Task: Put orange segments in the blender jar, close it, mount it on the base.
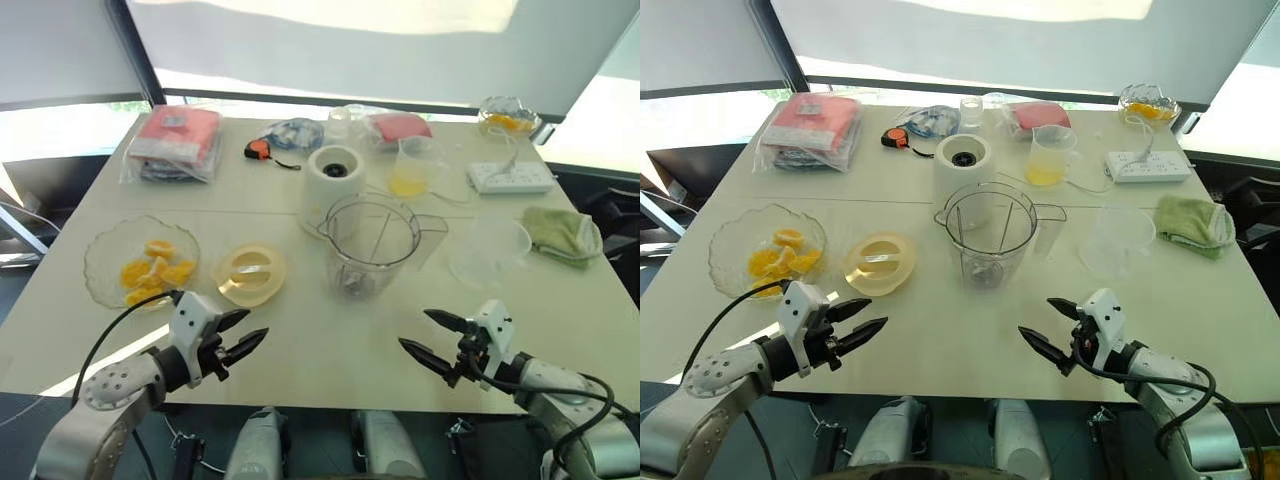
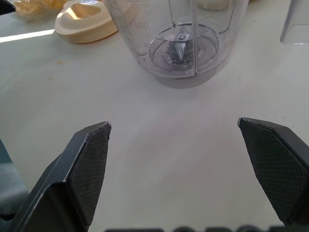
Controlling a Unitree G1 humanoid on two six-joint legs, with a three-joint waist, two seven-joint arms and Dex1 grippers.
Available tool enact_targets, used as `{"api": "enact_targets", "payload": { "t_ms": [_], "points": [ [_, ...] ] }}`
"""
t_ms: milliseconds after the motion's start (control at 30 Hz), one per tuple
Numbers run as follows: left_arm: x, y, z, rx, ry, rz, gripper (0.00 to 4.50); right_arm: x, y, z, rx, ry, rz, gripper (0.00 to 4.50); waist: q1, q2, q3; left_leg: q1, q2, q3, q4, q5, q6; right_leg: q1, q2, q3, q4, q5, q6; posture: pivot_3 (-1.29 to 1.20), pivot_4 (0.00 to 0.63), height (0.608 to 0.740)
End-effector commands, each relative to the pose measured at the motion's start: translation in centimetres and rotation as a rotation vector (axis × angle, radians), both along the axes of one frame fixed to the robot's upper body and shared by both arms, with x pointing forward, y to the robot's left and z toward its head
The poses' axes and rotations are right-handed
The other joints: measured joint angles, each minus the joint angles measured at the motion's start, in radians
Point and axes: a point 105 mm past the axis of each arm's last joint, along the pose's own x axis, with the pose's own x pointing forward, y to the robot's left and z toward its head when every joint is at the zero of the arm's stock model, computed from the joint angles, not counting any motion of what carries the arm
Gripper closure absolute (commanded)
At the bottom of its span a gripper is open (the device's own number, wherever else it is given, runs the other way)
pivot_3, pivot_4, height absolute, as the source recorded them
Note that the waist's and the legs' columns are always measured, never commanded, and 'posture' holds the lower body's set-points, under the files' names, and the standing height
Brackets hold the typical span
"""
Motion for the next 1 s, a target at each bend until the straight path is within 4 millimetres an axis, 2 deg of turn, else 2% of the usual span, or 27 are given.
{"api": "enact_targets", "payload": {
  "t_ms": [33, 533, 833, 933, 1000],
  "points": [
    [0.0, 0.4, 0.8, 0.007, -0.038, -0.001, 1.96, -0.1, 0.5, 1.3, 0.000, -0.051, 0.019, 0.08, 0.000, 0.000, 0.000, 0.000, 0.000, 0.000, 0.000, 0.000, 0.000, 0.000, 0.000, 0.000, 0.000, 0.000, 0.000, 0.00, 0.150, 0.740],
    [0.0, 1.2, 1.9, 0.032, -0.062, 0.051, 1.96, 0.4, 0.7, 1.1, -0.006, -0.032, 0.050, 0.08, 0.001, 0.000, 0.000, 0.000, 0.000, 0.000, 0.000, 0.000, 0.000, 0.000, 0.000, 0.000, 0.000, 0.000, 0.000, 0.00, 0.150, 0.740],
    [0.9, 1.3, 1.4, 0.066, -0.073, 0.034, 1.96, 0.6, 0.6, 1.4, -0.029, -0.041, 0.066, 0.08, 0.001, 0.000, 0.000, 0.000, -0.001, 0.000, 0.000, 0.000, 0.000, 0.000, 0.000, 0.000, 0.000, 0.000, 0.000, 0.00, 0.150, 0.740],
    [1.7, 1.9, 1.9, 0.097, -0.087, 0.038, 1.96, 0.2, 0.6, 1.8, -0.029, -0.043, 0.089, 0.08, 0.002, 0.000, 0.000, 0.000, 0.000, 0.000, 0.000, 0.000, 0.000, 0.000, 0.000, 0.000, 0.000, 0.000, 0.000, 0.00, 0.150, 0.740],
    [3.0, 2.5, 3.6, 0.112, -0.116, 0.062, 1.96, -1.5, 1.2, 2.7, 0.051, 0.014, 0.179, 0.08, 0.006, 0.000, 0.000, 0.000, -0.001, 0.000, 0.000, 0.000, 0.000, 0.001, 0.000, 0.000, 0.000, 0.000, 0.000, 0.00, 0.150, 0.740]
  ]
}}
